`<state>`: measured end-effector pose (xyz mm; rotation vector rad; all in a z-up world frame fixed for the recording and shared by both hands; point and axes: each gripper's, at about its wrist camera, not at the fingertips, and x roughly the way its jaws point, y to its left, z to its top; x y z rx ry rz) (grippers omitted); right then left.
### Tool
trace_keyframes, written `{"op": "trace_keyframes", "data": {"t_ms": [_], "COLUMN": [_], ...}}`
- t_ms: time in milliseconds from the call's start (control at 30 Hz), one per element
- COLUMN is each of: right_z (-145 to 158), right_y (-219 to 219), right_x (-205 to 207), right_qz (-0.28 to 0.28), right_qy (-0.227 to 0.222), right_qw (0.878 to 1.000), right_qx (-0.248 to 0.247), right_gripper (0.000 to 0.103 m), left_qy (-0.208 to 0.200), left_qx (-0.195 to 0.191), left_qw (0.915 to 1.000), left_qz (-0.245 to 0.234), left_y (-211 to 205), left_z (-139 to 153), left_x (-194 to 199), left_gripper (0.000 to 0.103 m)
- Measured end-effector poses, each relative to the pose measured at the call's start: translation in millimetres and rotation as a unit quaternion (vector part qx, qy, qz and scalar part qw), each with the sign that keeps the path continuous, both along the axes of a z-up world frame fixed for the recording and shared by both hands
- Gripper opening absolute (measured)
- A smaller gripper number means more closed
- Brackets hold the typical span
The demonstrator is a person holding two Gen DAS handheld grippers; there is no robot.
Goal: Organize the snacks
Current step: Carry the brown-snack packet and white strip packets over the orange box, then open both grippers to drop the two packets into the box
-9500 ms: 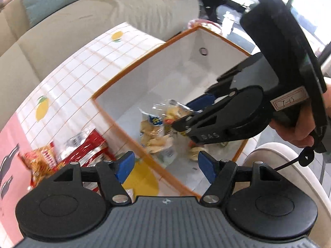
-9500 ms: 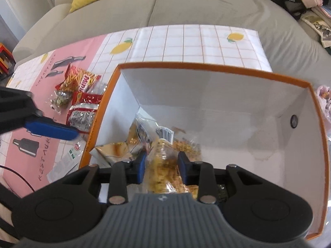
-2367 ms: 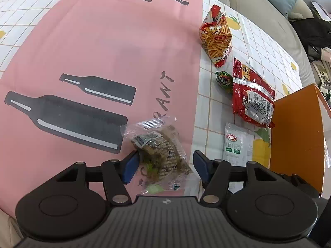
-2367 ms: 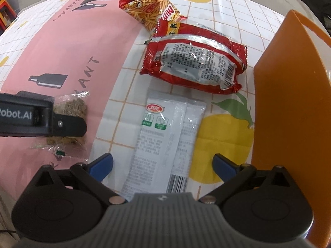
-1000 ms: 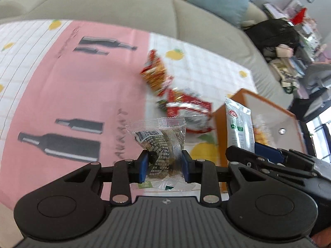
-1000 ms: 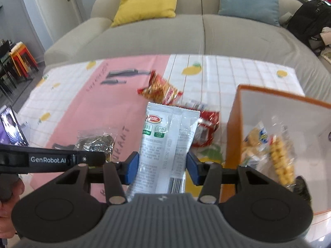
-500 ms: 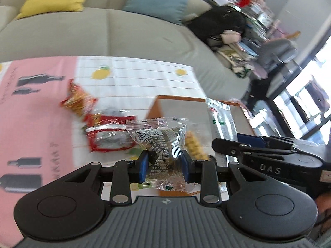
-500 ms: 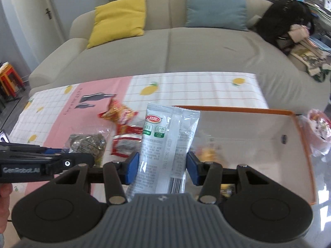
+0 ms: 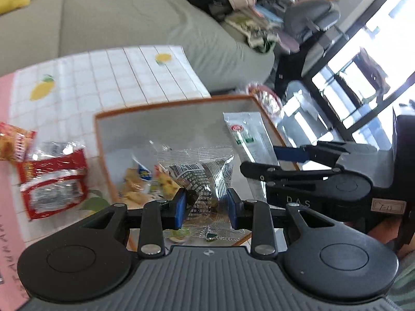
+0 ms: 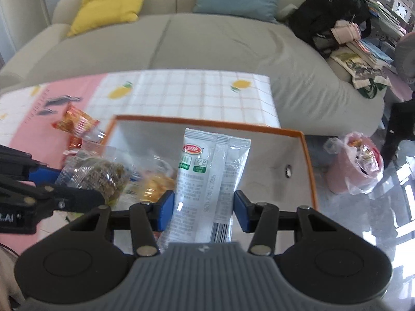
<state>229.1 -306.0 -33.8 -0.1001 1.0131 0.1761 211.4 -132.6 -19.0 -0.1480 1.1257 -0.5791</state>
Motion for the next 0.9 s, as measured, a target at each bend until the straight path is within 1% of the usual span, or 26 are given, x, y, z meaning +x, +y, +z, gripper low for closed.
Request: {"op": "trace_keyframes", "data": {"t_ms": [133,233,433,567,700,833,900], "right_z": [-19.6,-35.3,-62.8,-80.4,-95.3,-108.0,-111.6], "right_y": [-10.0,-13.6,-12.7,-9.2,-8.1,-8.9,-11.8], "right_x": [8.7,15.5,31.0,37.7,39.1,41.1,43.9], "right_qz": [0.002,0.009,0.027,0.040,0.051,0.050,0.042], "right_qy": [0.018,0.025,0.050,0.077,0.098,0.113,0.119], "right_qw": [1.000,0.999,0.996,0.992,0.990,0.989,0.989], "right_qx": [-0.024,-0.043,-0.068,-0.087,-0.085,-0.086,-0.079], "right_gripper": [0.049,0.049,0.049,0.049,0.049,0.049,0.049], "left_qy": [0.036,0.042,0.061,0.079,0.093,0.093,0.093], "left_qx": [0.005,0.023,0.038,0.044,0.051,0.055,0.059], "left_qw": [0.9993,0.9988,0.9972,0.9956,0.9940,0.9934,0.9931], "left_qz": [-0.008,-0.013,-0.022,-0.025,-0.029,-0.040,-0.041], "left_y": [-13.2,-21.5,-36.2,-40.0,-42.7,-49.5,-53.8], "left_z": [-25.9,-40.4,-60.5,-76.7,-88.9,-88.6,-88.4], "left_x": [12.5,17.9,29.3,34.5,35.2,37.9,41.1], "left_gripper": [0.036,0.036,0.036,0.036,0.036,0.036,0.036]}}
